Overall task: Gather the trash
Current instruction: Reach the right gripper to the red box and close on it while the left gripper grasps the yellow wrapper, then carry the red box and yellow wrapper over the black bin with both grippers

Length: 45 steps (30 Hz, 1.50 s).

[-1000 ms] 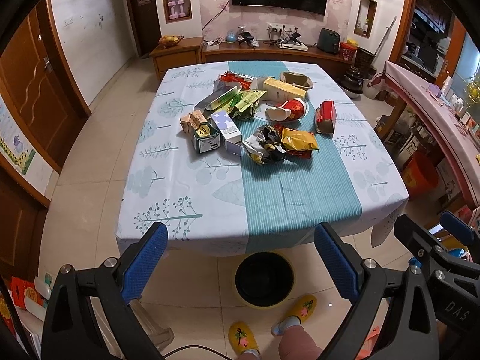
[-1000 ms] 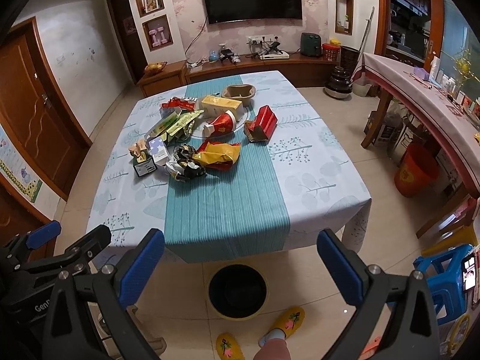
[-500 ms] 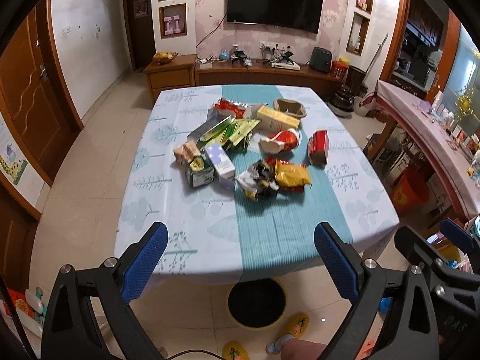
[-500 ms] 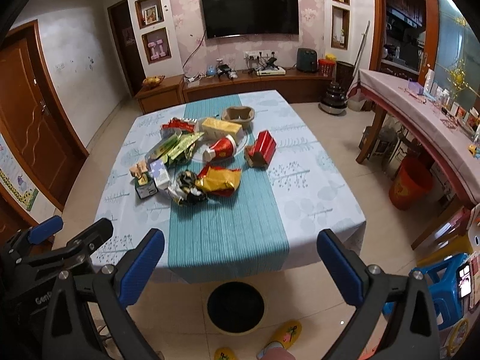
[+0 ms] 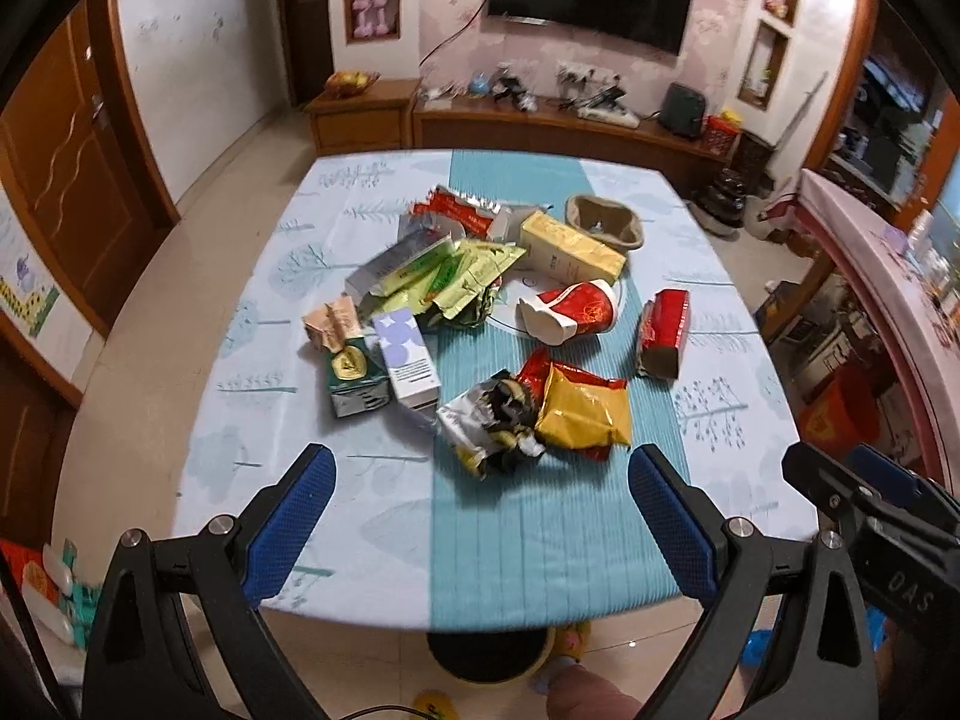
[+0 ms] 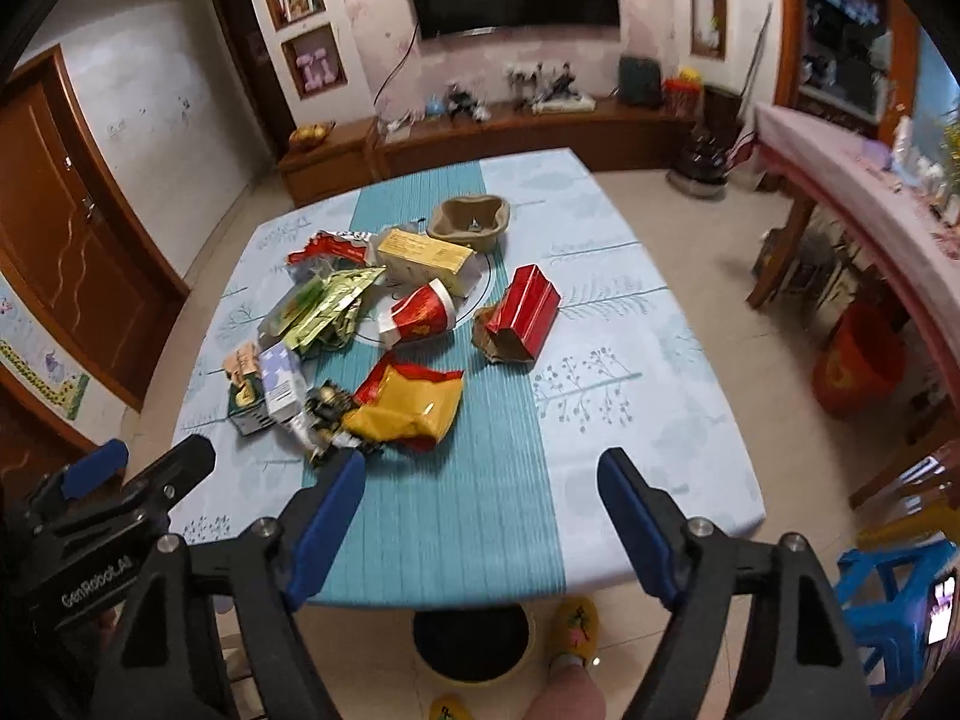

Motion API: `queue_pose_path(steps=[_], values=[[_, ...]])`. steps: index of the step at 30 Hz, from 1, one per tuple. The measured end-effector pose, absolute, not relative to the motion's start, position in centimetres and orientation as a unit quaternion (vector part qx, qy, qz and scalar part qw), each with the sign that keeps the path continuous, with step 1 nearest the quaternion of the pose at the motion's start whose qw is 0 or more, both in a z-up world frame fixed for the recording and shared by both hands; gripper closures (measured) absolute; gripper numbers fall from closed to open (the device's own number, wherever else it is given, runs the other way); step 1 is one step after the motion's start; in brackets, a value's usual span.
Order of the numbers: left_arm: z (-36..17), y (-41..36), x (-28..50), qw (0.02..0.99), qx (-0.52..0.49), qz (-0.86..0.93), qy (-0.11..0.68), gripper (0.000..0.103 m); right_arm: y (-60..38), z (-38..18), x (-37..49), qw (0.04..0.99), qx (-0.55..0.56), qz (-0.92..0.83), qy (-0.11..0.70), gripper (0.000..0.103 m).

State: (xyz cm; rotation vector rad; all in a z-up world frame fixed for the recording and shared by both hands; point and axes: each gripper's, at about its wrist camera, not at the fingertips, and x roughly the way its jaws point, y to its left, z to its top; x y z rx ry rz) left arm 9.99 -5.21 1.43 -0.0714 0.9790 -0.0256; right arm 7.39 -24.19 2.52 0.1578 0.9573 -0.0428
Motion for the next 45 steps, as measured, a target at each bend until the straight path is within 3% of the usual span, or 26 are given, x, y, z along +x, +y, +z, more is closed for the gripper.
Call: queue_pose_path(steps=[7,16,27,29,33,34,35,36,40,45], values=[[-2.4,-8.5,14.9,0.845,-0.067,0.03,0.529,0.006,-28.6,-1.6,15.1,0.846,0.082,0.037,0.526,0.032],[-7.5,-9.7,18.5,0.76,-0.201,0.071,0.614,0.01,-31.7,-7.1,24.7,0.796,0.114,0.081,0.589,0.033],[-11.8,-10.8,19.9,0.694,-0.299,0.122,0.643,0.013,-30.6,-12.4,29.7,0.756,0.105,0.08,0.641,0.034],[-12.4,-10.7,20.4,0.687,-0.315,0.126,0.643,0.026,-30.3,-13.2,29.8,0.752,0.099,0.083,0.647,0.044],[-13.5,-10.9,21.4,0.673,-0.328,0.123,0.651,0.044,-30.1,-13.4,29.5,0.754,0.093,0.095,0.644,0.057],[-13.7,-11.1,21.5,0.672,-0.329,0.122,0.652,0.053,-30.3,-13.2,29.3,0.757,0.092,0.096,0.639,0.063],[-14.0,-11.3,21.6,0.67,-0.329,0.118,0.654,0.069,-30.5,-13.3,29.1,0.757,0.092,0.098,0.639,0.066],[-14.2,-11.6,21.6,0.667,-0.329,0.111,0.659,0.076,-30.9,-13.4,29.0,0.758,0.094,0.101,0.638,0.07],[-13.9,-12.4,21.6,0.676,-0.305,0.101,0.663,0.083,-32.5,-13.6,28.4,0.749,0.119,0.109,0.642,0.083],[-12.7,-12.8,21.7,0.694,-0.272,0.076,0.662,0.09,-33.6,-13.1,26.7,0.744,0.142,0.124,0.641,0.087]])
